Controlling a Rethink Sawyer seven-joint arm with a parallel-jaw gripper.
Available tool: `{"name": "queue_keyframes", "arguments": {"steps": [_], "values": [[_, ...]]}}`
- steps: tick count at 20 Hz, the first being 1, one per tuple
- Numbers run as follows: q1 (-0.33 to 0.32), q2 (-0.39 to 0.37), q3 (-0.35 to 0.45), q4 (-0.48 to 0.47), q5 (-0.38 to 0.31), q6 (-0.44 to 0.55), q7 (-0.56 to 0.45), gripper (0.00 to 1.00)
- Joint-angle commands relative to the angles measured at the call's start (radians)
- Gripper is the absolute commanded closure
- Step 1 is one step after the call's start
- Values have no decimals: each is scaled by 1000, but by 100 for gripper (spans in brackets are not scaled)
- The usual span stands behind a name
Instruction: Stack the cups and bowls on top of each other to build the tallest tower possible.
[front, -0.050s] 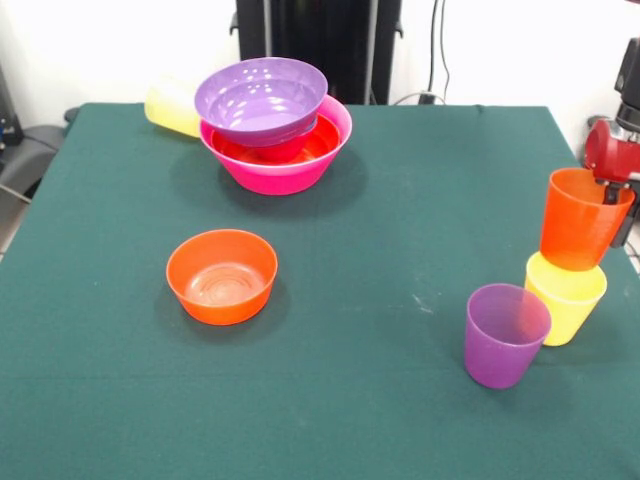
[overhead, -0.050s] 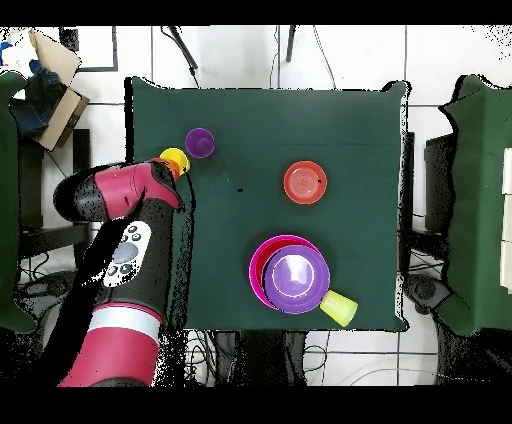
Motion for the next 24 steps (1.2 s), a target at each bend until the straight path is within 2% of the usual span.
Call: {"name": "queue_keyframes", "arguments": {"steps": [1, 7, 11, 13, 20, 24], "values": [[-8, 1, 67, 36, 15, -12, 143, 100], [-26, -63, 75, 89, 7, 8, 111, 100], [-27, -165, 61, 152, 3, 81, 81, 100], [-22, -192, 52, 151, 6, 125, 77, 100], [-17, -204, 41, 105, 0, 198, 80, 100], [-7, -178, 39, 77, -4, 189, 100, 100]]}}
